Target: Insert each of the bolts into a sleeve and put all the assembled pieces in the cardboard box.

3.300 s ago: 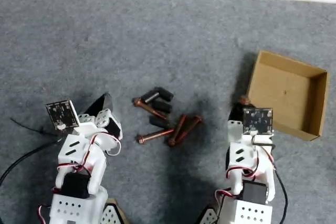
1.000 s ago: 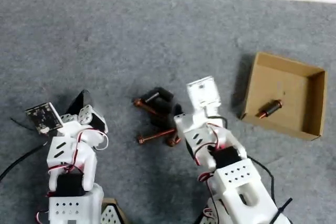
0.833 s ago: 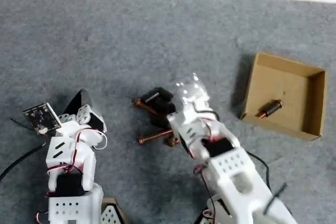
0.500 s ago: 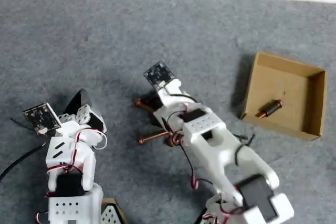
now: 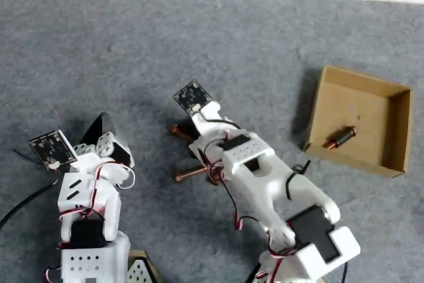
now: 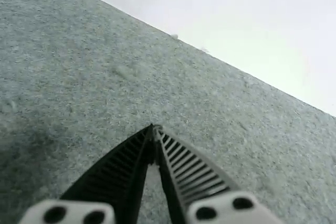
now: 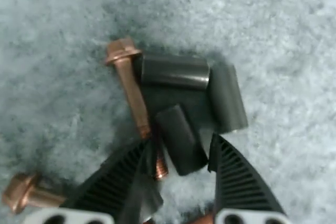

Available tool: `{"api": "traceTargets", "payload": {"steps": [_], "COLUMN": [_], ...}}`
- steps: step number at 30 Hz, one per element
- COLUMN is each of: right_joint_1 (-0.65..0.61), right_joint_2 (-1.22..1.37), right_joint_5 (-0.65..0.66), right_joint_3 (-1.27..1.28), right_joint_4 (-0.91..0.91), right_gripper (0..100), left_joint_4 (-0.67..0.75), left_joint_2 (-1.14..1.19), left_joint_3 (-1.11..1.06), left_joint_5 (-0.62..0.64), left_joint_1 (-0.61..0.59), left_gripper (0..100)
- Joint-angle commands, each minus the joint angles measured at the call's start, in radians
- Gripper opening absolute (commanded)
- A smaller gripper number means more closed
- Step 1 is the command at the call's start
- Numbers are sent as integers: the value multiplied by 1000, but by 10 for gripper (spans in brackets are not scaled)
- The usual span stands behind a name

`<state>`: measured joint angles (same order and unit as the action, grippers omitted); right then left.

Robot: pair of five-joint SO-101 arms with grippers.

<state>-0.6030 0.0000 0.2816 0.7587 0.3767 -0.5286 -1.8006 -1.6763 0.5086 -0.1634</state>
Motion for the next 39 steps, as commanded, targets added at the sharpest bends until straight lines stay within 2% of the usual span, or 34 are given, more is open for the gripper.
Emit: {"api": "traceTargets", "payload": {"steps": [1,9,15,21,25,28,33,39], "right_joint_1": [4,5,5,7,10,31,68,96], "right_joint_2": [105,124,125,120,101,-21,-308,-611], "right_joint_5": [9,9,9,81,81,58,20,15], "right_joint_3": [-101,-153,-150,-131,-128,-82,183,400], "right_joint_4": [-1,-2,-1,65,111,90,-94,-111], "right_gripper": [149,144,6,6,6,5,5,5], "left_joint_4": [21,21,21,21,21,21,21,21], "left_joint_2": [-7,-4,-4,-4,-4,-4,-4,-4], "left_joint_3": [-19,-19,-19,-19,-19,-19,-19,-19], "left_joint_5": [-6,-6,-6,-6,-6,-6,-6,-6], "left_joint_1": [-2,-1,-1,-1,-1,-1,-1,-1], "left_gripper": [11,11,11,11,11,11,11,11]}}
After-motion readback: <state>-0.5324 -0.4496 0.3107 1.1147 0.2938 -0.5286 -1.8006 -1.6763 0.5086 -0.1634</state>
